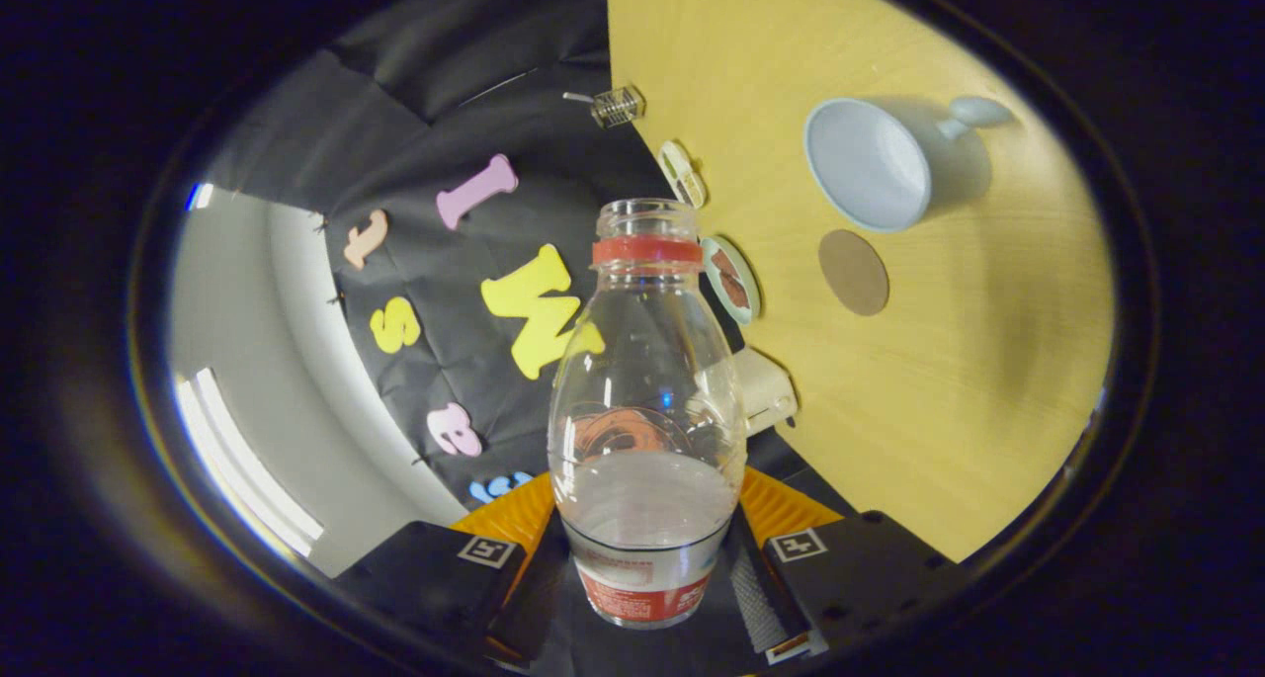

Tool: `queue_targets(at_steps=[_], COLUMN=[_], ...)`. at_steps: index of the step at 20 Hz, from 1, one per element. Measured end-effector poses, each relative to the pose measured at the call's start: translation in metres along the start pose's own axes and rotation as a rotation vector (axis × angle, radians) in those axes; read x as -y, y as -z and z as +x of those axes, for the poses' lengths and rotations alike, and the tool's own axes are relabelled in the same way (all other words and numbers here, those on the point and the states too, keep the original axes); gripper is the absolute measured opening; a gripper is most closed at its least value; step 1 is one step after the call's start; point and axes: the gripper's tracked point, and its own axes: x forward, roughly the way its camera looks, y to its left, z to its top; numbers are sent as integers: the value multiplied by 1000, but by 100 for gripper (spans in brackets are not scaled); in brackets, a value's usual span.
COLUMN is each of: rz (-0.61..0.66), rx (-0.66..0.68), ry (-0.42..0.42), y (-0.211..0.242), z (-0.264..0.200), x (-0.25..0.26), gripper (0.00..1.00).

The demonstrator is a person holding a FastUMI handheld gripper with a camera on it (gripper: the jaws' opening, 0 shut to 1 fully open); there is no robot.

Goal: Take the bottle from table, then pour the juice into the cup, finally place the bottle on the coaster

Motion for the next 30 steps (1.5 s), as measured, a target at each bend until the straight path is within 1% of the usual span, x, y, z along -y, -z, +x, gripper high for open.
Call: queue_targets(at_steps=[2,5,7,8,13,20,24,27,30], rz=[-157,-396,-519,-566,-757,-1206,-1456,-1631,-1716], rx=[1,11,25,29,63,138,167,186,198], ry=[27,98,124,122,56,7,26,45,66], y=[1,-2,-5,-6,-10,-12,-21,-28,-41], z=[-1,6,12,12,5,4,6,18,33], x=[-1,10,12,10,-10,-45,-45,-46,-37], gripper=[78,78,78,78,78,78,78,79,80])
